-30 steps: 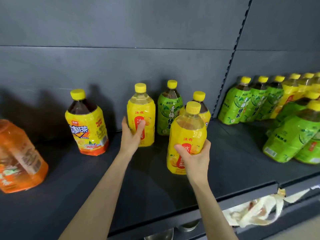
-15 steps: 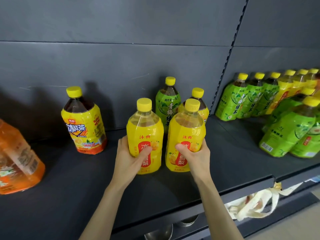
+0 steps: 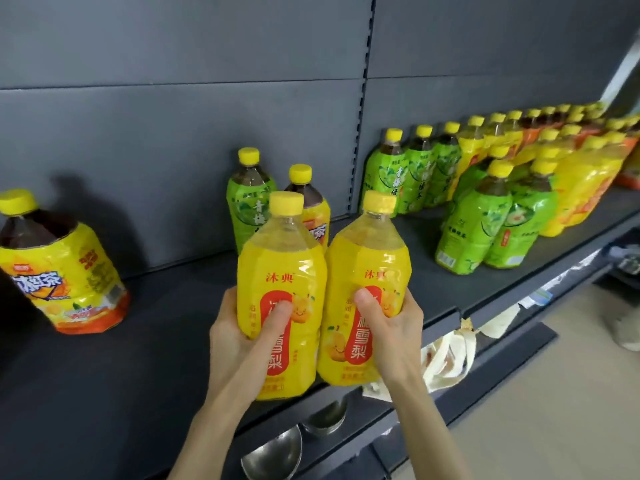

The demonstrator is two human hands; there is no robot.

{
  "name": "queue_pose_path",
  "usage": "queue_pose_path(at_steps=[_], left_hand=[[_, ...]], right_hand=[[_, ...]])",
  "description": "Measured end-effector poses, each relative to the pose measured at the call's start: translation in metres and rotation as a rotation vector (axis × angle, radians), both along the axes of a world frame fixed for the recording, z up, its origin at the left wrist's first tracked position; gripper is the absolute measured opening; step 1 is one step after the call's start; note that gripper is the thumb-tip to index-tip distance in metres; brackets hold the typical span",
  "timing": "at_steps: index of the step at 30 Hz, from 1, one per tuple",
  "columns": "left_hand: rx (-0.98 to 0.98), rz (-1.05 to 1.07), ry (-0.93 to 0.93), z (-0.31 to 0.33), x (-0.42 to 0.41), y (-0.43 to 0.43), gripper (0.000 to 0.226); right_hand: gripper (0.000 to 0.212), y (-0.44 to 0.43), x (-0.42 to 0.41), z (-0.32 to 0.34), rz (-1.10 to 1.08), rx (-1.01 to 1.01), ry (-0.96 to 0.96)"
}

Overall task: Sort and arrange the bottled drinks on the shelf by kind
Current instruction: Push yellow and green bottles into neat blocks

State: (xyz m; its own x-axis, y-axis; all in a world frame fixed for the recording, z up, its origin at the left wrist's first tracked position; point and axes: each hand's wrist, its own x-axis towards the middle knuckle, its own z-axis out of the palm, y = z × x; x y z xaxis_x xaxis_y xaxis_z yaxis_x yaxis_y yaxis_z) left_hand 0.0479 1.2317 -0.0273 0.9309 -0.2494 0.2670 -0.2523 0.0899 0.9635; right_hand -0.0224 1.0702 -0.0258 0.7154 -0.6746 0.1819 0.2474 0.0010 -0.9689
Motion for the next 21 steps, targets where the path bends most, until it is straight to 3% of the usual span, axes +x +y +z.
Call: queue_pose_path(at_steps=[5,21], left_hand=[[-0.047,-0.106,0.041,0.007,-0.029,-0.076,0.058],[-0.065,-0.313,0.064,-0.003,-0.178,-0.37,0.066]], right_hand=[[0.068,-0.067,-0.051,0.01,-0.152,-0.006,0.018],[0.062,-0.335,-0.229,0.014,-0.354,-0.052,0.037]])
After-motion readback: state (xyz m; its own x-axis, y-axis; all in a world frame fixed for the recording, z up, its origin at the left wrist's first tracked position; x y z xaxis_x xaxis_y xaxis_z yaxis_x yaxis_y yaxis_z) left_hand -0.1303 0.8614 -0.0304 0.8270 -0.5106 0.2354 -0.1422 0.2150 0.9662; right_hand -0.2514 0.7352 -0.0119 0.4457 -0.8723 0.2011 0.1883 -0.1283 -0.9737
